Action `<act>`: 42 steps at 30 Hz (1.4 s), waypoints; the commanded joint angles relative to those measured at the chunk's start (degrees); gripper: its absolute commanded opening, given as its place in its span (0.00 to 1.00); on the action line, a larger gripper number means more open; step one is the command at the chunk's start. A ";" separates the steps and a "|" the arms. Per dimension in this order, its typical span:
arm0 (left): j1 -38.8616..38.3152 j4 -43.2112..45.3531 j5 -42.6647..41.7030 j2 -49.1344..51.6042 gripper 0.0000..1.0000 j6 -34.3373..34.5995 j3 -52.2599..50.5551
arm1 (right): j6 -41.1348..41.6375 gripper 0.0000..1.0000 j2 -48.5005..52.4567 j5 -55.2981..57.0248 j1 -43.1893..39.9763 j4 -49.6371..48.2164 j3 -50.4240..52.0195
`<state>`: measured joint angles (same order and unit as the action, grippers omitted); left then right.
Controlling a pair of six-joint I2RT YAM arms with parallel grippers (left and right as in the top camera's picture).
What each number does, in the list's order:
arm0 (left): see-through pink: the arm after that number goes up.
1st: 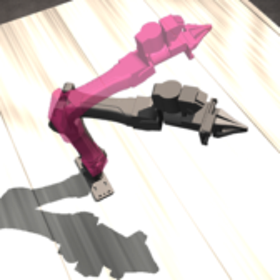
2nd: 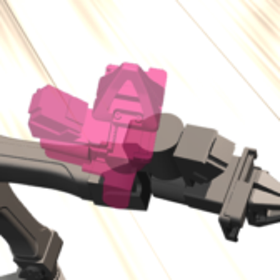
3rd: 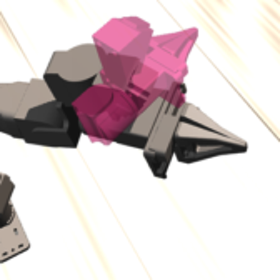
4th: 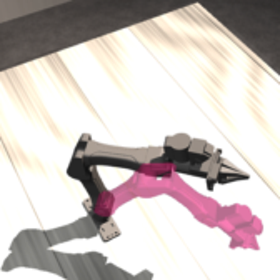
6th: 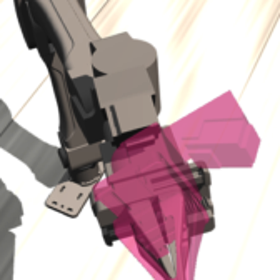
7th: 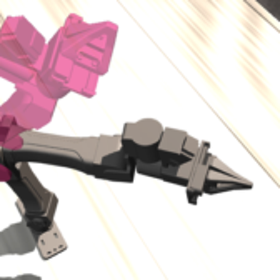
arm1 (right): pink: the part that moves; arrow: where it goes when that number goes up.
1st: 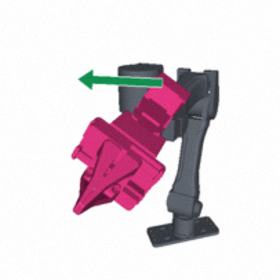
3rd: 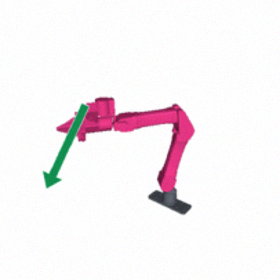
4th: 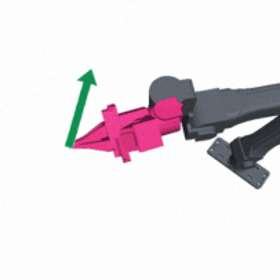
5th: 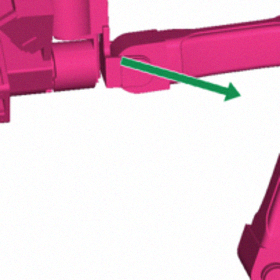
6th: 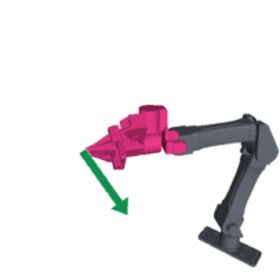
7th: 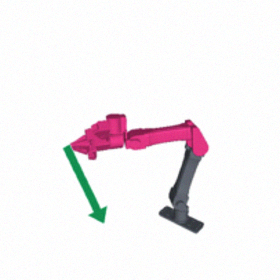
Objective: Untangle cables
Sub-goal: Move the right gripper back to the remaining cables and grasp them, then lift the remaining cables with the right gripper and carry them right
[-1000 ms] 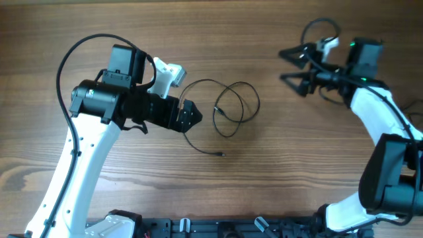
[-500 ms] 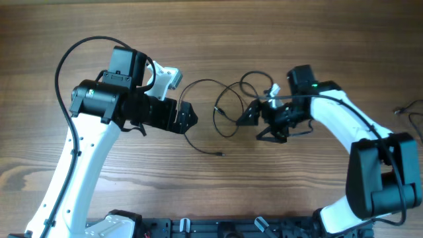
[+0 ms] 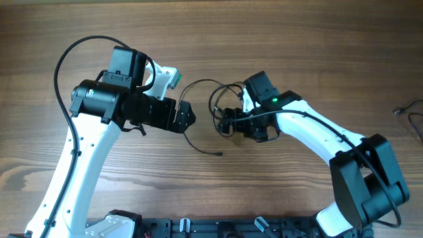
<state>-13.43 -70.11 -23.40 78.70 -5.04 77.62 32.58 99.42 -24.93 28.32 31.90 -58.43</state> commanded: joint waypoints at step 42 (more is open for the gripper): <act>0.07 -0.44 0.57 0.17 1.00 1.01 0.04 | -24.28 0.04 -27.45 79.60 -3.28 11.50 -35.78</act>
<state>-13.43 -70.37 -23.35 78.70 -4.38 77.62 15.40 74.87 40.99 29.41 46.39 -92.95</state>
